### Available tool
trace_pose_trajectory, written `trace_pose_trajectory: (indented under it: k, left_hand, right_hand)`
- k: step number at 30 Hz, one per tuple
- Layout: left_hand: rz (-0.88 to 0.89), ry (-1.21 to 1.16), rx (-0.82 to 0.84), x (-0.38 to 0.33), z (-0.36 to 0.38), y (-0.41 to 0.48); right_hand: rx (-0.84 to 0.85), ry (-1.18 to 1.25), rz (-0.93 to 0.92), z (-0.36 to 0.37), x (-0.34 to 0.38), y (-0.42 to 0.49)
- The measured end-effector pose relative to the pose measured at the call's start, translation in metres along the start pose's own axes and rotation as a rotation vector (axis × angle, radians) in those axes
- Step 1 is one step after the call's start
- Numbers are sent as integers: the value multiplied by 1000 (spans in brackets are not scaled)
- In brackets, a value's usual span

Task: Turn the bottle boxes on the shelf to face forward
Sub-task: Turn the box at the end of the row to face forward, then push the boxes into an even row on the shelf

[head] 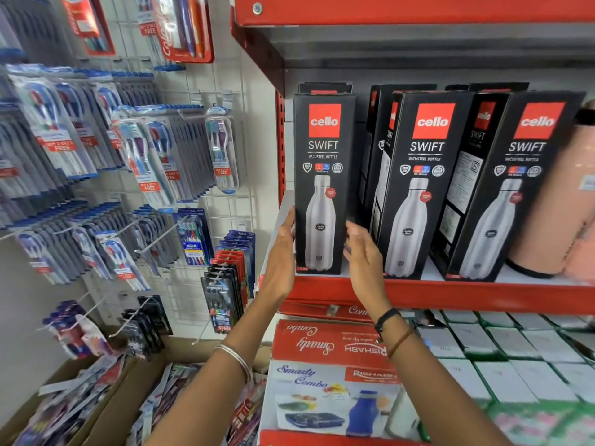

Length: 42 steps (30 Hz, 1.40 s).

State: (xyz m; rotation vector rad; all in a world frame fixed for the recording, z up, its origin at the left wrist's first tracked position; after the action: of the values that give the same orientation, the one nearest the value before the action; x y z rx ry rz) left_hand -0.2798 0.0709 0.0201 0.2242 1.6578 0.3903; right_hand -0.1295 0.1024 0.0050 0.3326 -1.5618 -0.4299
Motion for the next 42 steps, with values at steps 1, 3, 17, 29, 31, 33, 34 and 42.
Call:
trace_pose_trajectory:
  k: [1, 3, 17, 29, 31, 33, 34, 42]
  left_hand:
    - [0, 9, 3, 0, 0, -2]
    - [2, 33, 19, 0, 1, -8]
    - [55, 148, -28, -6, 3, -33]
    - [368, 162, 72, -57, 112, -45]
    - [262, 200, 106, -44, 130, -35]
    - [142, 188, 87, -32, 136, -23]
    - [104, 169, 69, -27, 135, -17]
    - [-17, 39, 117, -10, 141, -13]
  right_hand:
    - [-14, 16, 12, -2, -2, -1]
    - [-30, 47, 25, -6, -1, -6]
    - [23, 20, -17, -11, 10, -31]
    - [-303, 39, -222, -124, 36, -23]
    - [-244, 63, -101, -127, 22, -14]
    - [-192, 66, -15, -130, 10, -7]
    - [-169, 57, 7, -131, 6, -5]
    - [-80, 87, 110, -137, -6, -2]
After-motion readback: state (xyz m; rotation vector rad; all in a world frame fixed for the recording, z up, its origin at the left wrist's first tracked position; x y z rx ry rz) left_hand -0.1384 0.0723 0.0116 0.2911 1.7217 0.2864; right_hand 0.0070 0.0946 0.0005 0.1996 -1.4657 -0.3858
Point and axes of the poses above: each hand's wrist, its own y-axis towards the middle knuckle, its own z-axis out of the palm, x = y × z, the point moved 9 cm from there along y, towards the middle knuckle, and after that the axes turned 4 degrees about y, right-handed, at the moved point
